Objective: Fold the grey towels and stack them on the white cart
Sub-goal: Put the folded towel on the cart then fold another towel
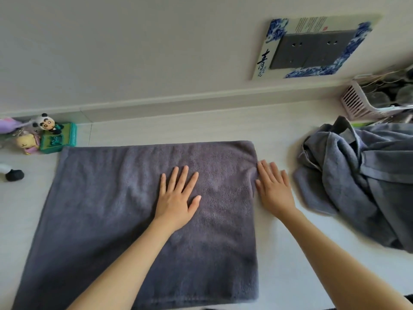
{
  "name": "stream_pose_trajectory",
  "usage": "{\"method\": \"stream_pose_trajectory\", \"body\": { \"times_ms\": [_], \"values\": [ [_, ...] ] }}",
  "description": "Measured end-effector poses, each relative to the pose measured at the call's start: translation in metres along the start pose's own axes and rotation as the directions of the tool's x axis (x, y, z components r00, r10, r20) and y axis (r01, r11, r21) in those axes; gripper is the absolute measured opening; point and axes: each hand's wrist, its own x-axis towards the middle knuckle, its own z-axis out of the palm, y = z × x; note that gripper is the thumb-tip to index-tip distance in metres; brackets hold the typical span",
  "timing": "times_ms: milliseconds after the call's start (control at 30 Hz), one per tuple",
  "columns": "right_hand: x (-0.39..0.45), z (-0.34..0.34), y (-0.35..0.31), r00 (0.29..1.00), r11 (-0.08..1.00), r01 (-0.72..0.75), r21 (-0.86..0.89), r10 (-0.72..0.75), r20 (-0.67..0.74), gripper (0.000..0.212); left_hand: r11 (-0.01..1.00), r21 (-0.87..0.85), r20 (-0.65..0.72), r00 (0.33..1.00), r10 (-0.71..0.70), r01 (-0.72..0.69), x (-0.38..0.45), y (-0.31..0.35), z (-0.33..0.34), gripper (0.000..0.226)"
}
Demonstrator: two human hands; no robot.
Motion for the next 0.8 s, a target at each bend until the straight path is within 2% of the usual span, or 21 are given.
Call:
{"method": "stream_pose_trajectory", "body": {
  "times_ms": [67,167,200,267,333,433,533,633,700,767,800],
  "values": [
    [-0.006,-0.008,-0.005,0.996,0.998,-0.049,0.037,0.052,-0.079,0.064,0.999,-0.053,-0.014,1.000,0.009,-0.010,-0.005,0.008,-0.004,0.064],
    [-0.032,-0.006,-0.024,0.953,0.964,-0.086,0.253,0.154,-0.262,0.032,0.981,-0.179,-0.073,0.996,0.058,-0.070,-0.022,0.021,-0.004,0.061],
    [-0.040,-0.005,-0.031,0.950,0.934,-0.124,0.334,0.209,-0.231,0.028,0.974,-0.214,-0.077,0.995,0.059,-0.074,-0.028,0.025,-0.002,0.060],
    [-0.059,-0.005,-0.048,0.946,0.835,-0.265,0.483,0.322,-0.037,0.032,0.966,-0.254,-0.071,0.997,0.025,-0.042,-0.039,0.028,0.002,0.061],
    [-0.071,-0.004,-0.063,0.914,0.766,-0.392,0.510,0.387,0.122,0.032,0.967,-0.254,-0.049,0.999,-0.013,0.000,-0.044,0.027,0.006,0.061],
    [-0.087,-0.001,-0.079,0.878,0.713,-0.471,0.520,0.437,0.195,0.033,0.978,-0.210,-0.026,0.999,-0.022,0.016,-0.048,0.026,0.010,0.062],
    [-0.101,-0.004,-0.084,0.877,0.704,-0.454,0.546,0.462,0.133,0.027,0.982,-0.188,-0.001,1.000,-0.021,0.021,-0.050,0.028,0.005,0.064],
    [-0.104,-0.013,-0.086,0.881,0.828,-0.390,0.404,0.463,-0.098,0.021,0.987,-0.161,0.073,0.997,0.013,-0.001,-0.054,0.030,0.000,0.068],
    [-0.107,-0.013,-0.094,0.916,0.900,-0.284,0.330,0.356,-0.184,0.026,0.985,-0.170,0.094,0.995,0.022,-0.006,-0.058,0.030,-0.003,0.069],
    [-0.113,-0.001,-0.103,0.964,0.945,-0.140,0.294,0.198,-0.177,0.028,0.979,-0.202,0.095,0.995,0.022,-0.002,-0.059,0.030,-0.002,0.071],
    [-0.118,0.003,-0.107,0.972,0.945,-0.123,0.302,0.176,-0.155,0.029,0.976,-0.215,0.091,0.996,0.025,-0.005,-0.058,0.029,-0.002,0.072]
  ]
}}
